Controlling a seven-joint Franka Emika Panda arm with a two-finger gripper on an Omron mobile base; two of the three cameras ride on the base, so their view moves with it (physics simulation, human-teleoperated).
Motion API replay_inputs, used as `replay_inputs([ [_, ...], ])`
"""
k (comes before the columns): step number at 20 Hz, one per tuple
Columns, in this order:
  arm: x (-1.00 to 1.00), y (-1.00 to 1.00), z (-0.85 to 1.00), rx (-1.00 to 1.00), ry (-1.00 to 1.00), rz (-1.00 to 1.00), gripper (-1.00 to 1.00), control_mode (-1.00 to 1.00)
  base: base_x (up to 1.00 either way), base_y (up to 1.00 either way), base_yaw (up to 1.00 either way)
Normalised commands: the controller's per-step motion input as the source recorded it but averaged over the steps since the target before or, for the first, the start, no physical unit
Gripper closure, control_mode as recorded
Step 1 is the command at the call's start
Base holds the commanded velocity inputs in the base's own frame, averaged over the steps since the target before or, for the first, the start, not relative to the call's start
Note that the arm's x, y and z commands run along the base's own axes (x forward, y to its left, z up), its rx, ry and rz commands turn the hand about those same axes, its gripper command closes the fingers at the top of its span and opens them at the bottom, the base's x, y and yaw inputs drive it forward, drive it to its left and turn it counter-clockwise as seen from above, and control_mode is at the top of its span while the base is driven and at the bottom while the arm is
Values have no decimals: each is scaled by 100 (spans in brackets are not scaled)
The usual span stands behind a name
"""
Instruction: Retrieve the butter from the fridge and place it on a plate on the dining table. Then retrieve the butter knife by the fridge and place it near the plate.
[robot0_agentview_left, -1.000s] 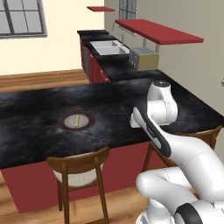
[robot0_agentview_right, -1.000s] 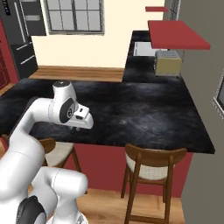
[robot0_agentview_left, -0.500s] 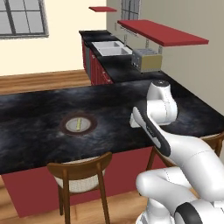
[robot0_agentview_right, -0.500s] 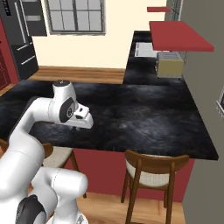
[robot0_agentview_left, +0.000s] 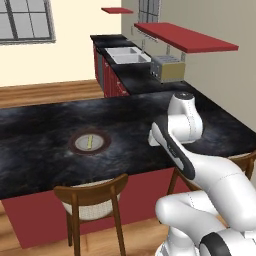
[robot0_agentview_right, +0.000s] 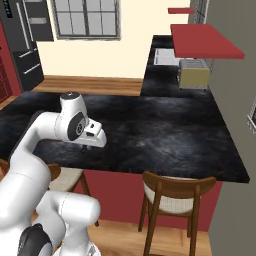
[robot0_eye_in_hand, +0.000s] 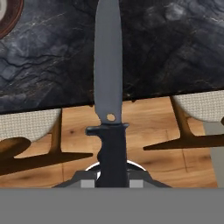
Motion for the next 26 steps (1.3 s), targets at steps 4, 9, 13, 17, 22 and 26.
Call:
replay_inputs([
  [4, 0, 0, 0, 0, 0, 0, 100, 100, 40, 33, 0],
  [9, 0, 0, 0, 0, 0, 0, 100, 100, 24, 27, 0],
  [13, 43, 4, 1, -3, -26, 7, 100, -100, 0, 0, 0],
  [17, 31, 20, 0, -9, -38, 13, 100, -100, 0, 0, 0],
  [22, 60, 27, 0, -1, -14, 6, 100, -100, 0, 0, 0],
  [26, 90, 29, 0, 11, 12, 0, 100, -100, 0, 0, 0],
])
